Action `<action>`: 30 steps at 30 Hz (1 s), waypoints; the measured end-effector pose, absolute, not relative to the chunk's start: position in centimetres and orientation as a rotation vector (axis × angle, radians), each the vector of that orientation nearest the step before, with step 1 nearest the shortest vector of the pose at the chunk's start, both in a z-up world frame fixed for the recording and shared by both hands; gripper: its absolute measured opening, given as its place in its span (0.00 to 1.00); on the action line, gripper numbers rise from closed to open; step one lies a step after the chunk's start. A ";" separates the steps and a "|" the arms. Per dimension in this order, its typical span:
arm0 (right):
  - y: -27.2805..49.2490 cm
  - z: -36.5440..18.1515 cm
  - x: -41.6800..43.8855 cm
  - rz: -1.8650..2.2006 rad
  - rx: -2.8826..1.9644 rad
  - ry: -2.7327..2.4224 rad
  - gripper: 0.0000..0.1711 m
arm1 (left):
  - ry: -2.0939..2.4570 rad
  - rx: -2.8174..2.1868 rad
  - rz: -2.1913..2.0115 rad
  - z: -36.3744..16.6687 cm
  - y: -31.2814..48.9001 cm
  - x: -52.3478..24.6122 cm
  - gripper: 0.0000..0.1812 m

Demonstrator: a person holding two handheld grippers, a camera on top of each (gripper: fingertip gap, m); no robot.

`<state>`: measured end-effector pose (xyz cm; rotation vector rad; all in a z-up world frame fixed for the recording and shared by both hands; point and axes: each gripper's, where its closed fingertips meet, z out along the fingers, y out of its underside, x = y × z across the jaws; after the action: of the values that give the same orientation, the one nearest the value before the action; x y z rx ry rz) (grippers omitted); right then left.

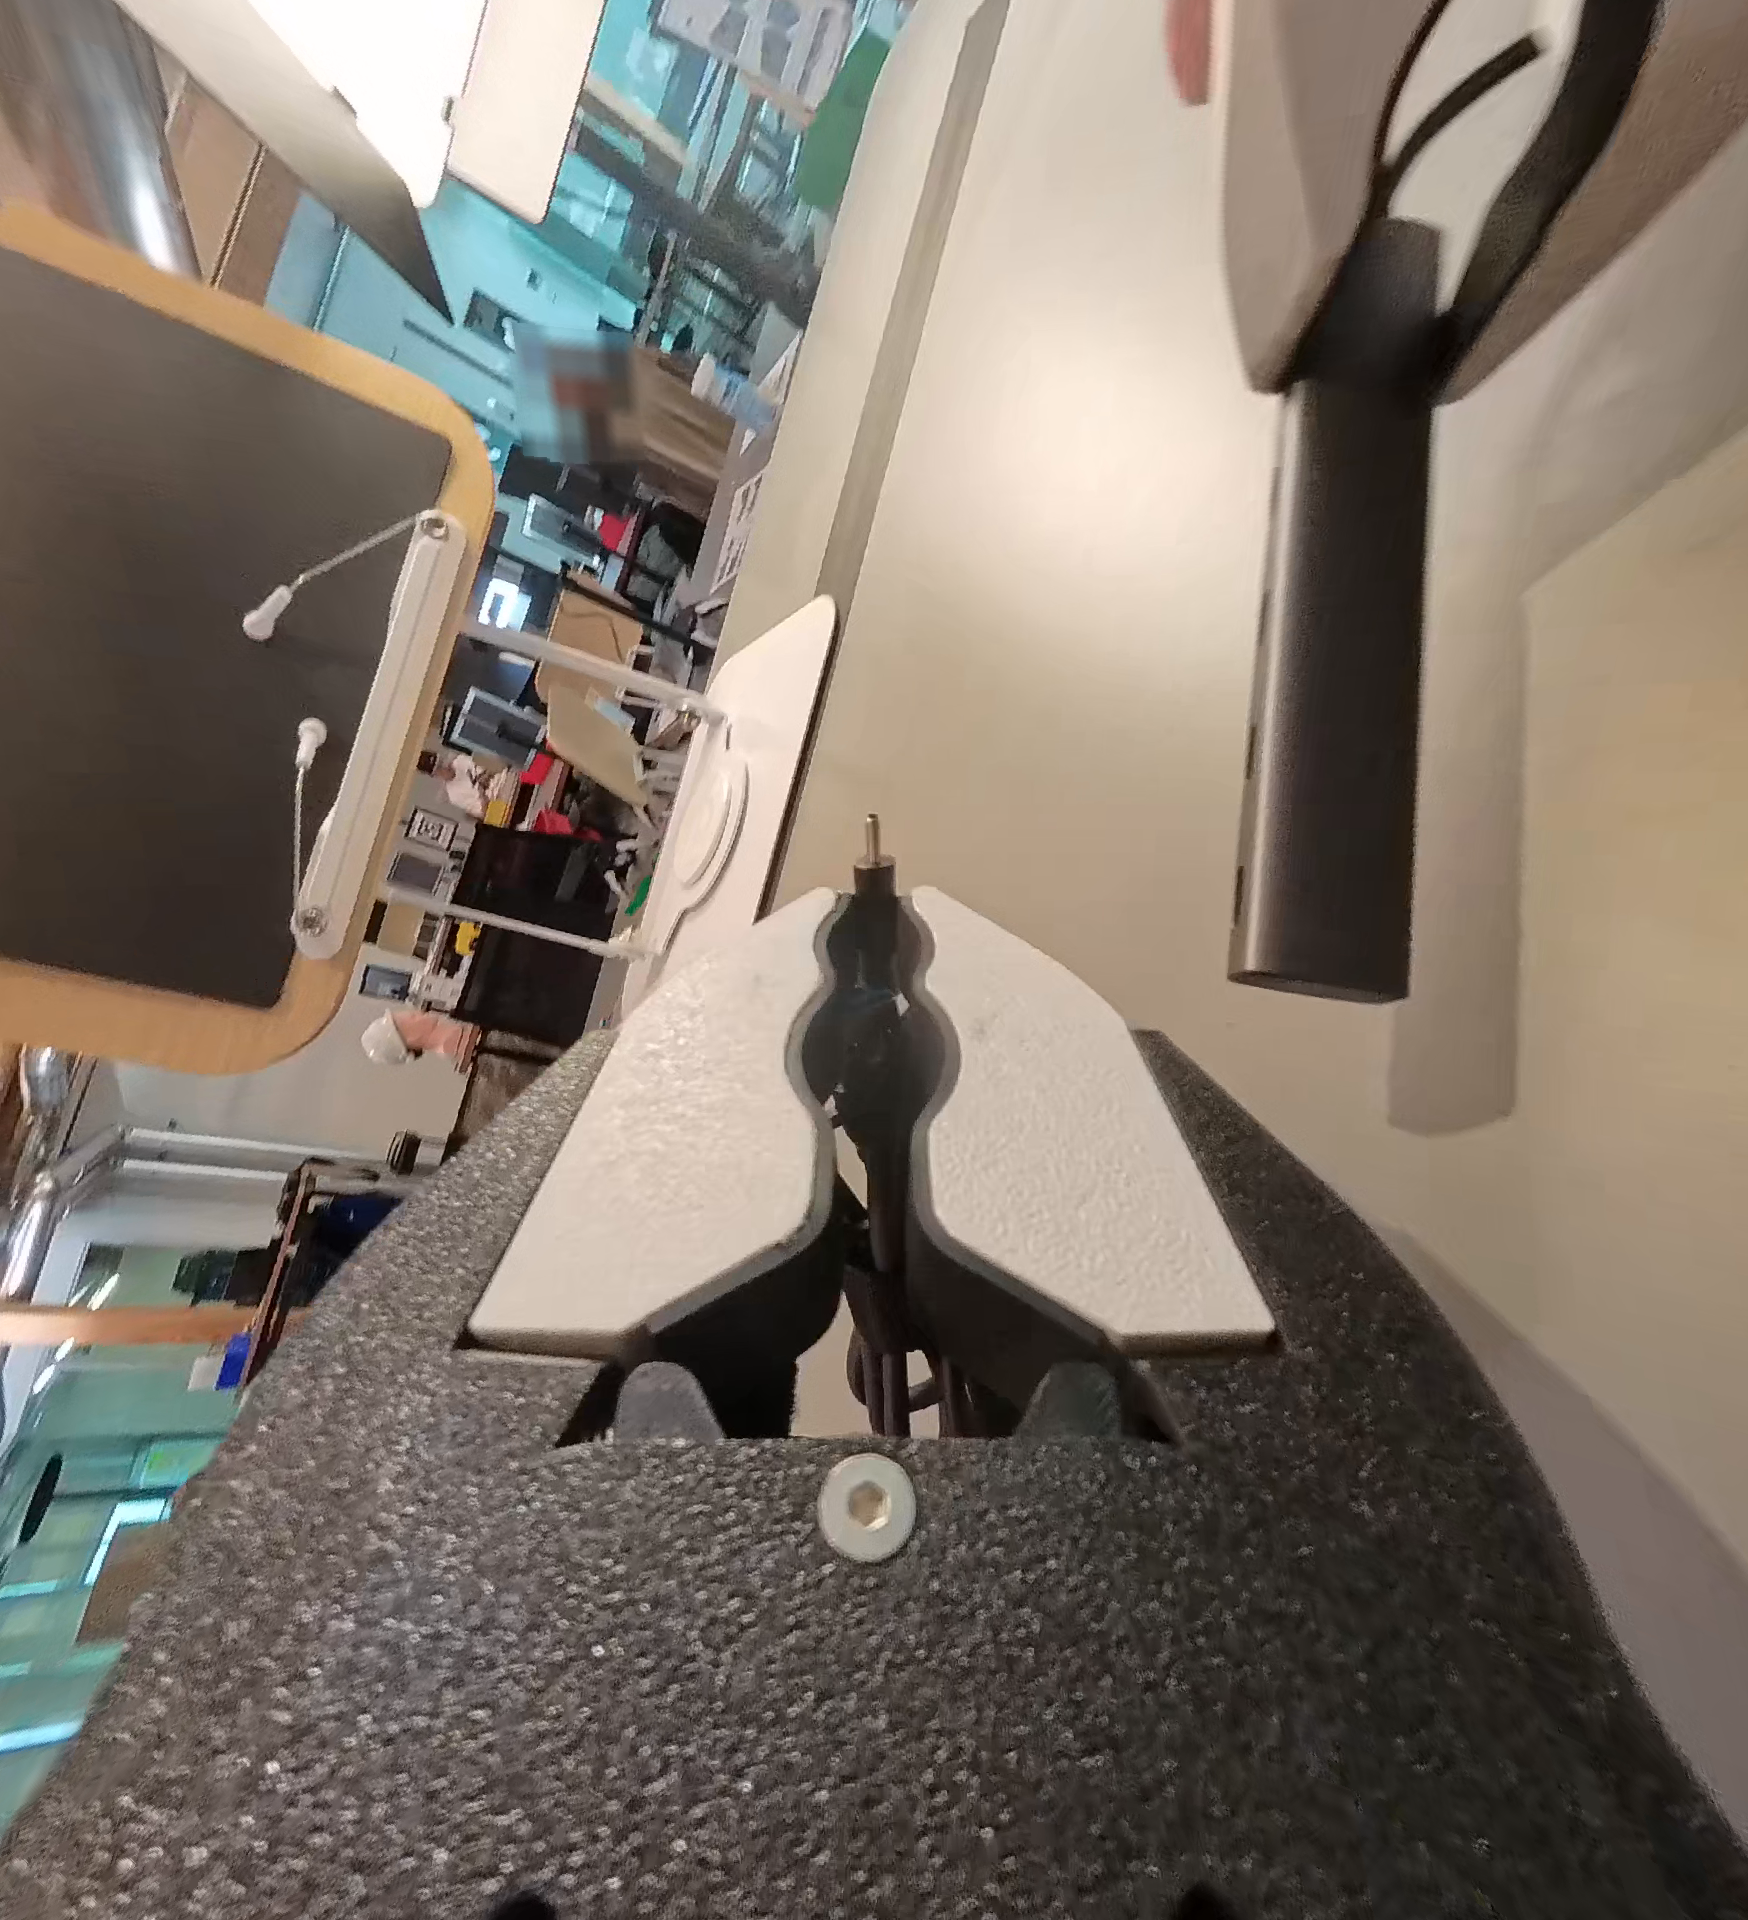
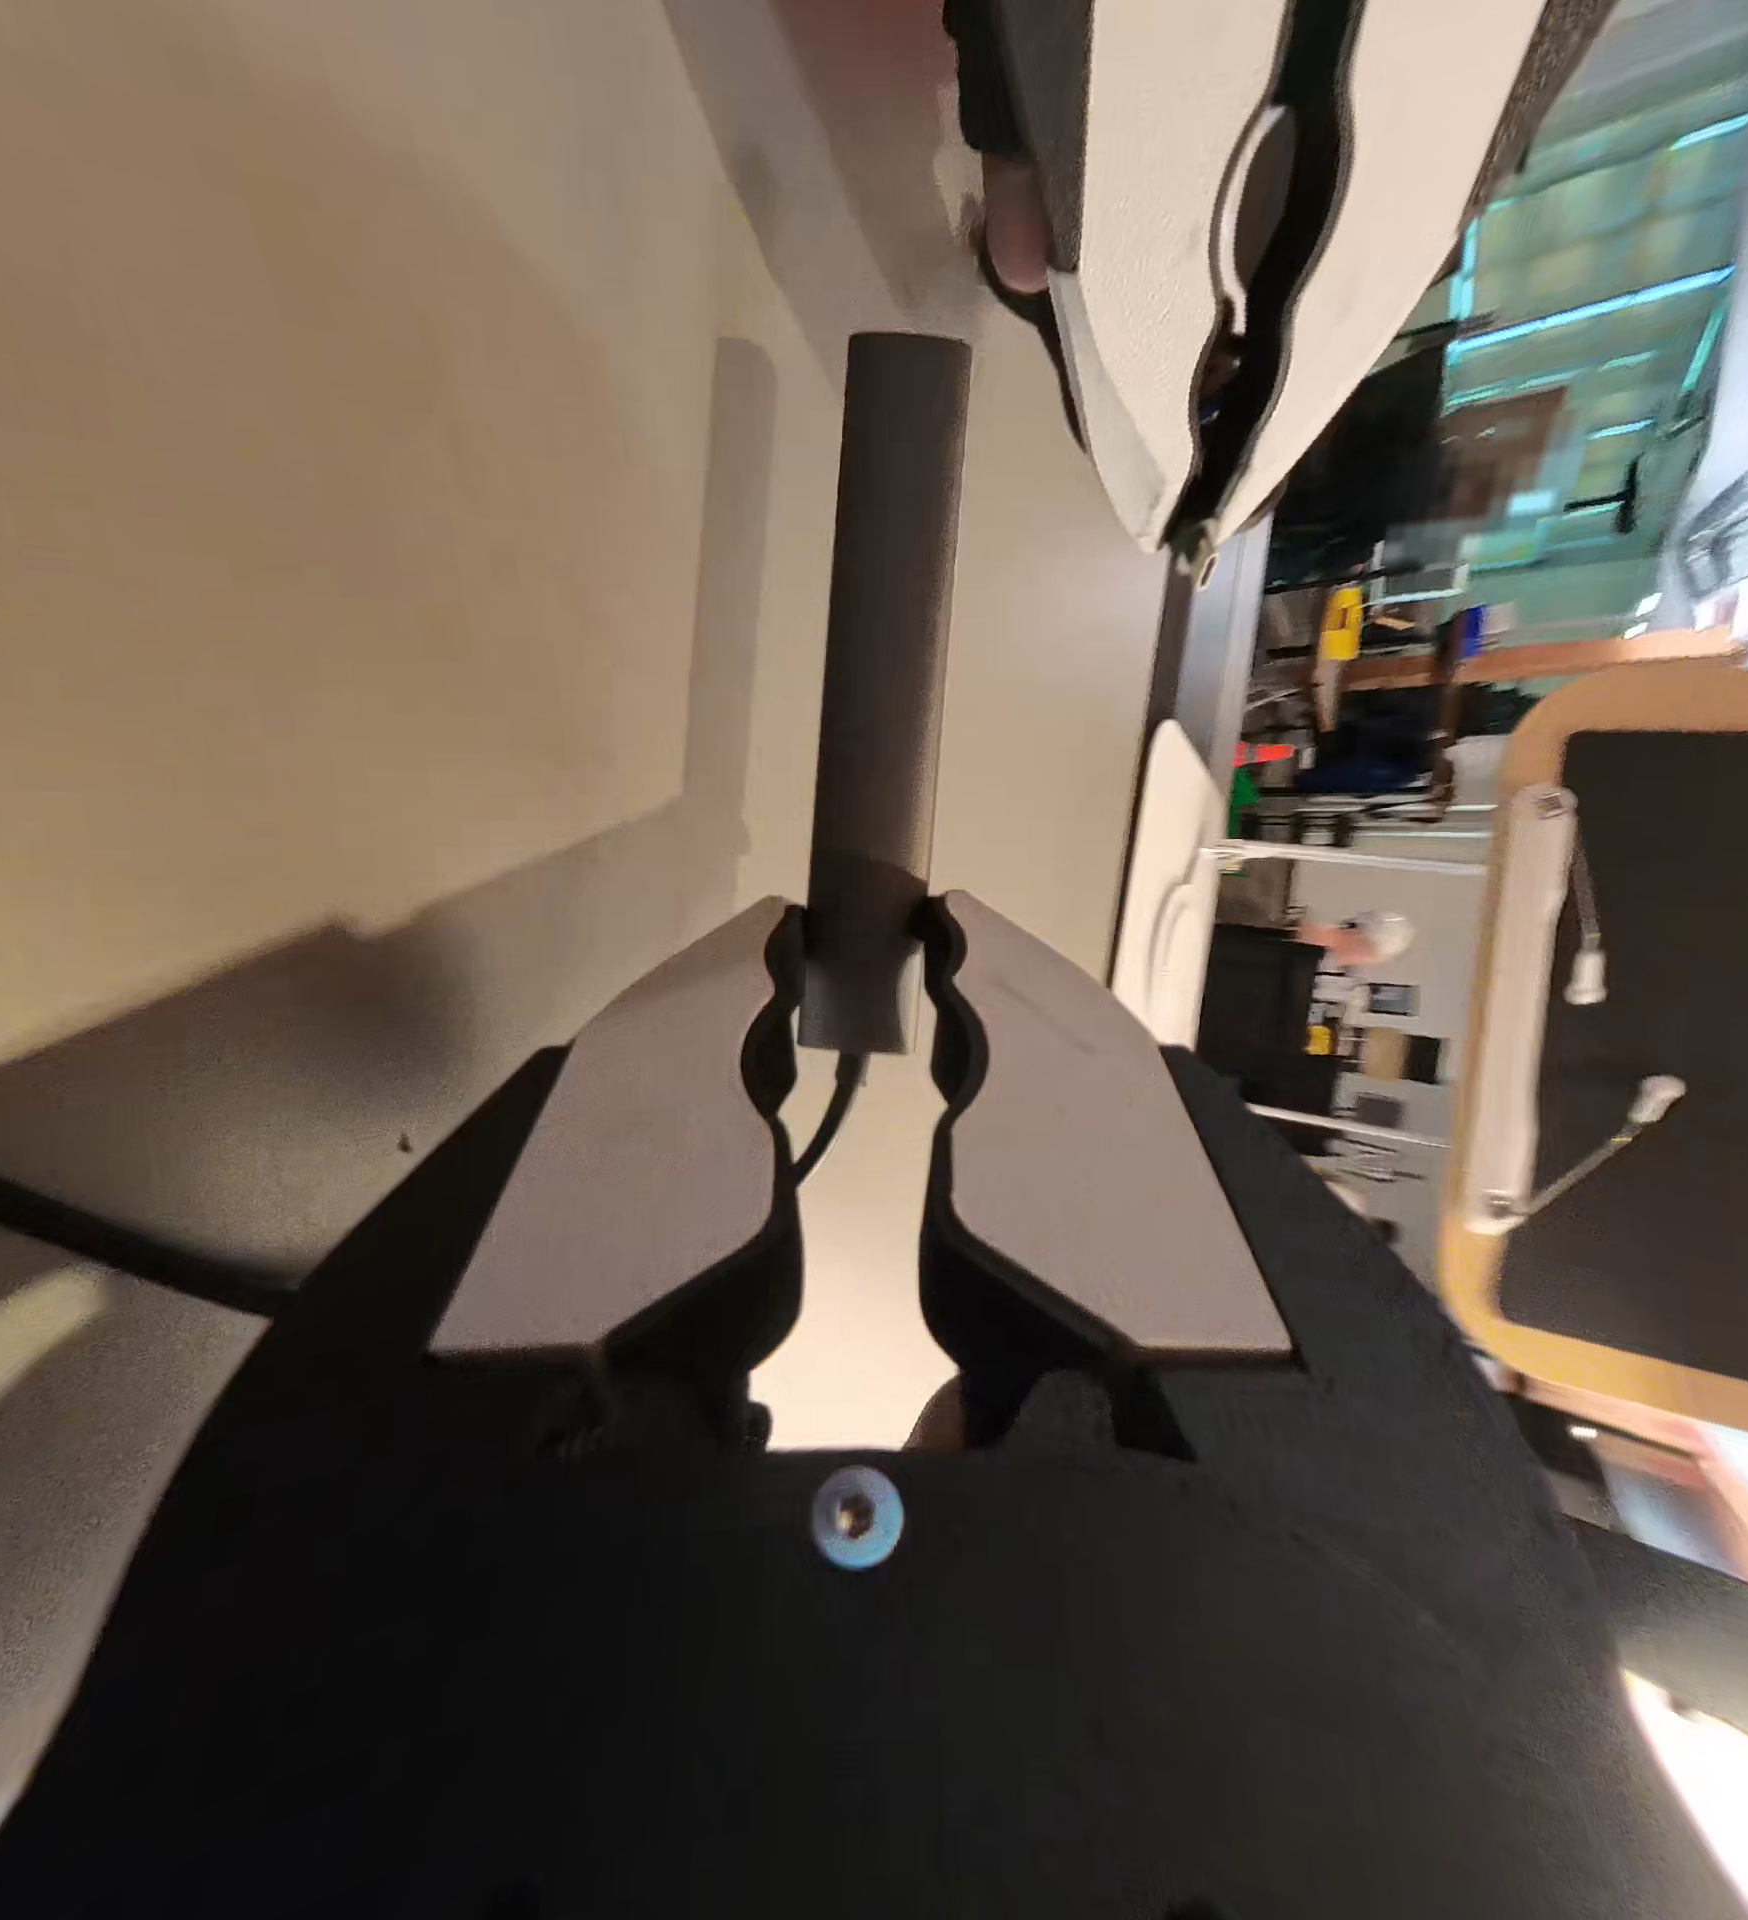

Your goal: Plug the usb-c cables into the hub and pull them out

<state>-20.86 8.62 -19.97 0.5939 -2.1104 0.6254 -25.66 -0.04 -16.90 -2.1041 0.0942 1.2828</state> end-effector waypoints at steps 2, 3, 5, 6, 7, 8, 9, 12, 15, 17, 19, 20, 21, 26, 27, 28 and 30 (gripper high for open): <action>9.0 -19.6 -20.8 0.599 0.636 -2.067 0.13 | 0.138 -2.104 1.251 -16.9 0.6 -25.0 0.04; 9.2 -19.4 -20.7 0.600 0.644 -2.065 0.13 | 0.159 -2.111 1.232 -17.1 0.9 -24.7 0.04; 9.5 -18.8 -20.6 0.622 0.637 -2.051 0.13 | 0.197 -2.127 1.199 -17.3 1.4 -24.1 0.04; 9.5 -18.5 -20.5 0.648 0.624 -2.049 0.13 | 0.209 -2.128 1.187 -17.4 1.6 -23.8 0.04; 9.6 -18.1 -20.4 0.683 0.604 -2.053 0.13 | 0.214 -2.126 1.171 -17.4 1.8 -23.6 0.04; 9.6 -17.9 -20.3 0.727 0.573 -2.076 0.13 | 0.209 -2.117 1.149 -17.4 2.0 -23.4 0.04; 9.5 -17.8 -20.1 0.783 0.530 -2.108 0.13 | 0.196 -2.102 1.124 -17.3 2.1 -23.3 0.04; 9.2 -17.5 -19.9 0.994 0.358 -2.203 0.13 | 0.136 -2.053 1.058 -16.7 2.5 -23.1 0.04; 8.6 -17.1 -19.8 1.244 0.147 -2.298 0.12 | 0.078 -2.005 0.973 -16.2 2.7 -22.8 0.04; 8.1 -17.2 -19.9 1.396 0.003 -2.365 0.12 | 0.050 -1.967 0.923 -15.7 2.9 -22.6 0.04; 7.5 -17.3 -19.8 1.517 -0.101 -2.411 0.12 | 0.007 -1.924 0.869 -15.0 3.2 -22.4 0.04; 7.2 -17.3 -19.8 1.562 -0.139 -2.434 0.12 | -0.012 -1.907 0.846 -14.8 3.4 -22.3 0.04; 6.9 -17.4 -19.8 1.594 -0.173 -2.451 0.12 | -0.030 -1.895 0.828 -14.6 3.6 -22.3 0.04; 5.9 -17.4 -21.3 1.635 -0.370 -2.428 0.13 | -0.100 -1.869 0.775 -14.2 4.5 -22.3 0.04; 5.8 -17.2 -21.5 1.638 -0.382 -2.418 0.13 | -0.114 -1.876 0.780 -14.2 4.6 -22.4 0.04; 5.6 -17.0 -21.7 1.641 -0.388 -2.402 0.13 | -0.126 -1.880 0.791 -14.3 4.7 -22.5 0.04; 5.1 -16.8 -21.8 1.648 -0.402 -2.391 0.14 | -0.135 -1.896 0.801 -14.6 5.0 -22.6 0.04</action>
<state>-21.78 5.07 -16.84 -0.4022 -2.3909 1.6479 -22.64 5.01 -14.57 -1.8963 -0.1354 0.8008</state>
